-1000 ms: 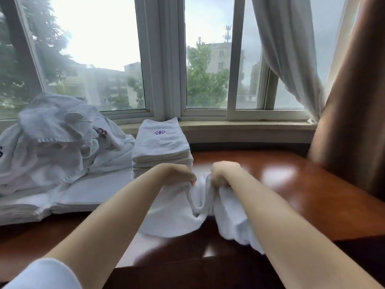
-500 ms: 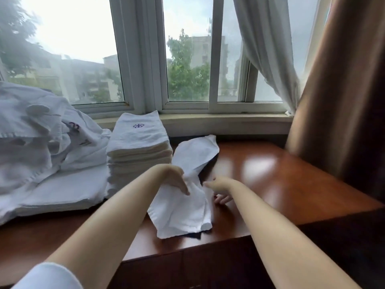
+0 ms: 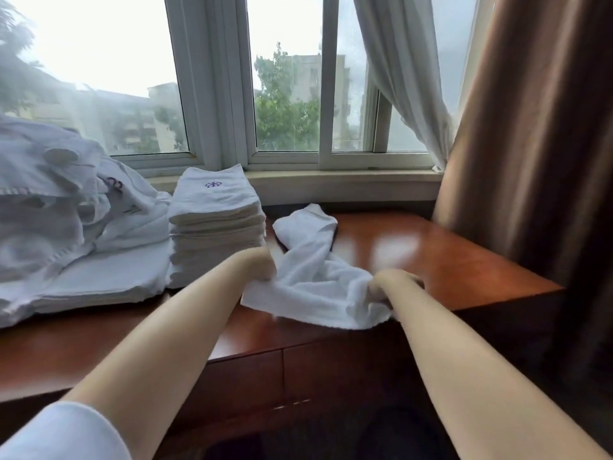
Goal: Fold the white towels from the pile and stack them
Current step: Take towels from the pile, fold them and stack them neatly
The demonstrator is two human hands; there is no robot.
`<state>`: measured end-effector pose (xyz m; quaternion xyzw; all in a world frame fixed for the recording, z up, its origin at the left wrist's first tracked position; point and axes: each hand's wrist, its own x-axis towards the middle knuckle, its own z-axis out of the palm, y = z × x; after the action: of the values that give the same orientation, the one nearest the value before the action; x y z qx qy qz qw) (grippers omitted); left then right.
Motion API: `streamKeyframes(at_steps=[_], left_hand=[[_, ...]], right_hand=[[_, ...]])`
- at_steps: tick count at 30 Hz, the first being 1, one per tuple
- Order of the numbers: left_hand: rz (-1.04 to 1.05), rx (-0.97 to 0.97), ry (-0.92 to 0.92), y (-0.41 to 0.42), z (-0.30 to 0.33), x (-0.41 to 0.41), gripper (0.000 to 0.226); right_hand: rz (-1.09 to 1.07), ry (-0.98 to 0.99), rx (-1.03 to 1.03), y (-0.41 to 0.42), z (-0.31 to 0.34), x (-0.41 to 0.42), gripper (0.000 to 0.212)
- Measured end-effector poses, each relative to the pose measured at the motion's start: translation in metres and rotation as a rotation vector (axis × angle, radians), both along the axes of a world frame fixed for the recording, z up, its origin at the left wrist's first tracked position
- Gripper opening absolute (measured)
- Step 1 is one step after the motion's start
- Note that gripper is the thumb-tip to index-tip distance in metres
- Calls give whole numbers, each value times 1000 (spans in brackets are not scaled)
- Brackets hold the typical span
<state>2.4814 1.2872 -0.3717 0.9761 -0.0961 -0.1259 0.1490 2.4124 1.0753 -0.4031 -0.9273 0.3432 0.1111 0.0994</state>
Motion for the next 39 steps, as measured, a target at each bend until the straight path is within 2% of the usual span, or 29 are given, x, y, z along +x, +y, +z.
streamKeyframes(at_steps=[1, 2, 4, 6, 9, 11, 13, 15, 17, 19, 22, 24, 26, 28, 29, 33, 37, 39], left_hand=[[-11, 74, 106, -4, -4, -8, 36], [-10, 134, 195, -7, -9, -15, 41], [26, 150, 325, -10, -18, -22, 49], [35, -57, 394, -5, -19, -27, 52], [-27, -577, 469, 3, -13, -29, 40], [-60, -796, 580, 5, -8, -28, 37], [-199, -856, 802, 5, -3, -32, 40], [-333, -785, 910, 2, -7, -33, 45], [-348, -666, 836, -2, -16, -34, 39], [-213, -652, 565, -9, -27, -33, 30], [49, -762, 150, -16, -45, -17, 30], [130, -795, 1, -21, -56, -2, 29], [65, -677, -113, -25, -70, 14, 23], [-69, -472, -233, -30, -86, 24, 18], [-106, -430, -282, -32, -95, 28, 21], [-156, -515, -314, -35, -112, 49, 28], [-310, -442, -343, -36, -111, 68, 58], [-342, -450, -369, -38, -108, 75, 54]], right_hand=[[37, 78, -5, 2, -1, -3, 22], [82, 58, 12, 5, -3, -5, 25], [146, -70, 101, 10, -5, -7, 44], [205, -152, 232, 18, -7, -13, 55], [195, -172, 516, 23, -10, -18, 24], [142, -232, 678, 24, -4, -18, 42], [101, -403, 717, 23, 3, -15, 57], [60, -505, 797, 20, 7, -14, 53], [65, -449, 844, 18, 5, -17, 36], [97, -305, 784, 17, 0, -21, 5], [160, -153, 473, 14, -6, -14, 18], [191, -203, 246, 11, -9, -3, 3], [191, -278, 162, 6, -19, 12, 24], [228, -322, 187, 7, -31, 26, 42], [264, -331, 184, 8, -38, 33, 45], [365, -388, 60, 7, -61, 61, 41], [393, -415, 18, 4, -66, 87, 41], [386, -425, 9, 4, -67, 98, 40]])
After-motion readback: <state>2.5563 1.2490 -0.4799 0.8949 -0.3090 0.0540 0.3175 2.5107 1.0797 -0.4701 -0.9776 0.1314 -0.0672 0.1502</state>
